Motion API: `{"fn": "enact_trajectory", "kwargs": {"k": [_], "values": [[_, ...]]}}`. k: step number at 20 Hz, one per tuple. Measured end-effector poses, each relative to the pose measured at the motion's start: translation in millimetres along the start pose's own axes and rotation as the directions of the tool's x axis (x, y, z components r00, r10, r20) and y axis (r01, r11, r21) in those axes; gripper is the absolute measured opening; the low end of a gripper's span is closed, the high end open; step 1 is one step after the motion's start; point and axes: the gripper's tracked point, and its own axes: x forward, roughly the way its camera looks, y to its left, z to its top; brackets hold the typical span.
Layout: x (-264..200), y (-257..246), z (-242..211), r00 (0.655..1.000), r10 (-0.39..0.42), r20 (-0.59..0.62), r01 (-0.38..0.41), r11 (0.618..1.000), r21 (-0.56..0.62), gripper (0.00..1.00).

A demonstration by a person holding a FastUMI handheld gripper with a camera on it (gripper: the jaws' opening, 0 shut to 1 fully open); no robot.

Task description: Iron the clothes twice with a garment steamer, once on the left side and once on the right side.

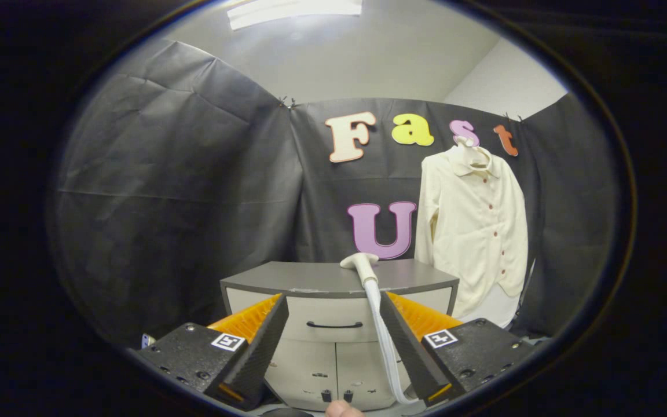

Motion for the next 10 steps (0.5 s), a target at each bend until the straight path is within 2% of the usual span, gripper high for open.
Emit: {"fn": "enact_trajectory", "kwargs": {"k": [10], "values": [[12.2, -8.6, -0.9, 1.000, -0.018, -0.002, 0.018, 1.000, -0.007, 0.96]]}}
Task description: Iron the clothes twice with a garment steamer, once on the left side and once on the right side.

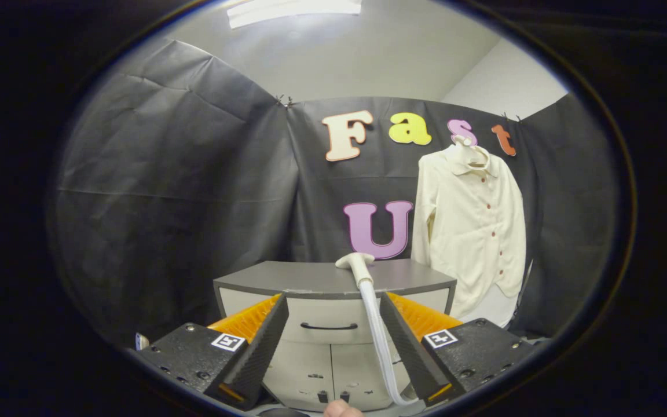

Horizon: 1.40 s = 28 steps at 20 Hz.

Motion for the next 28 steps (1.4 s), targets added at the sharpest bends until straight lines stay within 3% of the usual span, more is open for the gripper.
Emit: {"fn": "enact_trajectory", "kwargs": {"k": [28], "values": [[128.4, -46.1, -17.9, 0.994, -0.077, -0.072, 0.077, 0.997, -0.004, 0.97]]}}
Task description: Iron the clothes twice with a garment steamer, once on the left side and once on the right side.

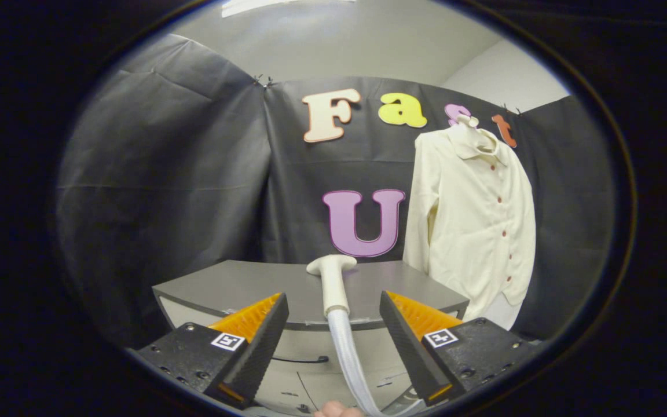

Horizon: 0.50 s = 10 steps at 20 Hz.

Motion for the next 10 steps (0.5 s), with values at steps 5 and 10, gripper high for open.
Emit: {"fn": "enact_trajectory", "kwargs": {"k": [5, 10], "values": [[22.5, -3.3, 3.3, 1.000, -0.011, -0.008, 0.012, 1.000, 0.020, 0.96], [43.8, -1.4, 0.2, 0.999, -0.018, -0.038, 0.019, 1.000, 0.018, 0.97]]}}
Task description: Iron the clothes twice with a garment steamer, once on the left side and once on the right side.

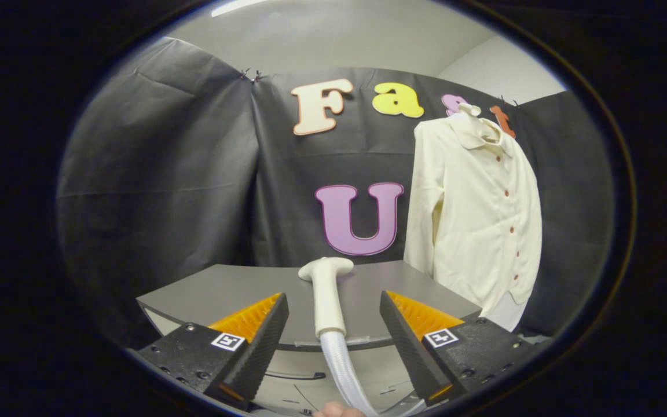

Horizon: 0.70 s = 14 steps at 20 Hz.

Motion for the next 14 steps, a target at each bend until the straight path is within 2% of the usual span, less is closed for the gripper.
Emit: {"fn": "enact_trajectory", "kwargs": {"k": [14], "values": [[71.8, 19.1, -43.7, 0.980, -0.001, -0.201, 0.002, 1.000, 0.003, 0.96]]}}
